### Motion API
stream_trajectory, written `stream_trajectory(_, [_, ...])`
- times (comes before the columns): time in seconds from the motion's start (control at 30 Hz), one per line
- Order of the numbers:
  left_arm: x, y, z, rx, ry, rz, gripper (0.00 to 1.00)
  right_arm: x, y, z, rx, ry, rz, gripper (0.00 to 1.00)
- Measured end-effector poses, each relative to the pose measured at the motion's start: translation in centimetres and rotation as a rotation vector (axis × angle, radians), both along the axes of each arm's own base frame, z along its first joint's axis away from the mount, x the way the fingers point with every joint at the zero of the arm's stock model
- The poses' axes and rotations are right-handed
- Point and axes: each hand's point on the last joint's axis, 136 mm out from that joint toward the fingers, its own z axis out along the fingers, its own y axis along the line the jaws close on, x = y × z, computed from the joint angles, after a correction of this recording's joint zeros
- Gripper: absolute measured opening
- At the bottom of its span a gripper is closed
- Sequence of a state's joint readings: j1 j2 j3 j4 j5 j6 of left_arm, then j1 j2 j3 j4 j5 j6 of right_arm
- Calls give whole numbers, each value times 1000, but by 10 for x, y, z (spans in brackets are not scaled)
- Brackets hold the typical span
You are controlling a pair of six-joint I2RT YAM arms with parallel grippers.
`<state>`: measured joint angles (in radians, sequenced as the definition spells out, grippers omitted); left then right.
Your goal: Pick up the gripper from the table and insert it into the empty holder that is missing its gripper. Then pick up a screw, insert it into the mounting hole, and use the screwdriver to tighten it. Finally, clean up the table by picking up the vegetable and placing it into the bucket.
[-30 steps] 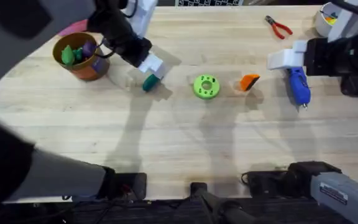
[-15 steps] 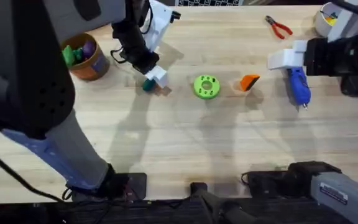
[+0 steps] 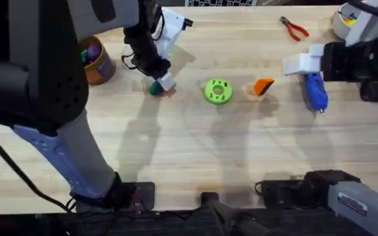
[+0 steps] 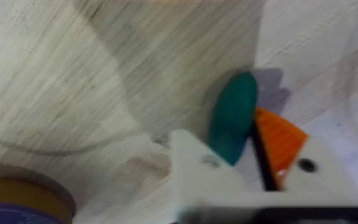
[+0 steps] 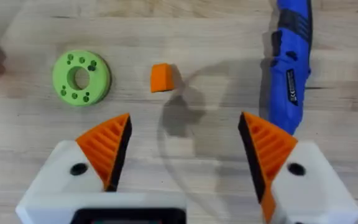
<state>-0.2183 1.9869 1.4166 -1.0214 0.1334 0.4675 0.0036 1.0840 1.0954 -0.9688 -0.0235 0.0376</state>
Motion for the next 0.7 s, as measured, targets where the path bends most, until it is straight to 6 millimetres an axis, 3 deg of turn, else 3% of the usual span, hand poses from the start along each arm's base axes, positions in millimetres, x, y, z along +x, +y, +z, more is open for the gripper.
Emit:
stream_trajectory(0.07, [1, -3, 1, -12, -2, -4, 79, 0, 0, 0, 0, 1, 0, 993])
stream_trajectory(0.1, [2, -4, 2, -15, -9, -7, 22, 0, 0, 0, 0, 0, 0, 994])
stream_trajectory(0.7, [3, -4, 6, -17, -12, 32, 19, 0, 0, 0, 0, 1, 0, 994])
